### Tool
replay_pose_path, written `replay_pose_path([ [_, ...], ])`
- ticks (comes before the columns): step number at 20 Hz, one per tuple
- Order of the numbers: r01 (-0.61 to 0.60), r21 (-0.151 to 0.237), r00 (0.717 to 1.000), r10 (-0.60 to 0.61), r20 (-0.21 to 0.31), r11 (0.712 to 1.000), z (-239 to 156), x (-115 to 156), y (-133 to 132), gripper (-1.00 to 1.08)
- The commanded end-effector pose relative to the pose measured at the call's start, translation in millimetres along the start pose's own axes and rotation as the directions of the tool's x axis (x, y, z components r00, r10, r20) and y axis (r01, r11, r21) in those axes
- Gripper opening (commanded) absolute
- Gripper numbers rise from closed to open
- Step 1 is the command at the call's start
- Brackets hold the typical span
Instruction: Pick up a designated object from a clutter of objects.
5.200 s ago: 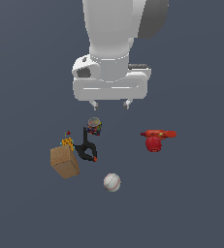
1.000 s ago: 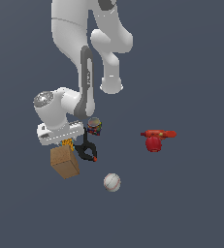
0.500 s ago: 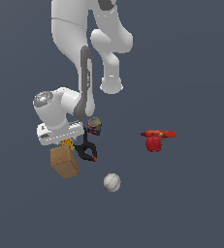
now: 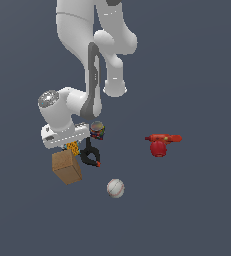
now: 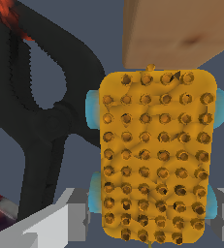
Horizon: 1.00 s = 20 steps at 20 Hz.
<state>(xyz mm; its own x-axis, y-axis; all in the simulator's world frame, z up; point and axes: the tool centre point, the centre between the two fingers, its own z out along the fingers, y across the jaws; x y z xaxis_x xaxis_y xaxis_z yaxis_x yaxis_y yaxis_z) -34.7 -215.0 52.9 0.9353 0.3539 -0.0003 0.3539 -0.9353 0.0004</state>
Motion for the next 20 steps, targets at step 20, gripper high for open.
replay_pose_path([
  [20,0.001,-0.004,1.0,-0.001,0.001,1.0,-138,60,-173,-1.0],
])
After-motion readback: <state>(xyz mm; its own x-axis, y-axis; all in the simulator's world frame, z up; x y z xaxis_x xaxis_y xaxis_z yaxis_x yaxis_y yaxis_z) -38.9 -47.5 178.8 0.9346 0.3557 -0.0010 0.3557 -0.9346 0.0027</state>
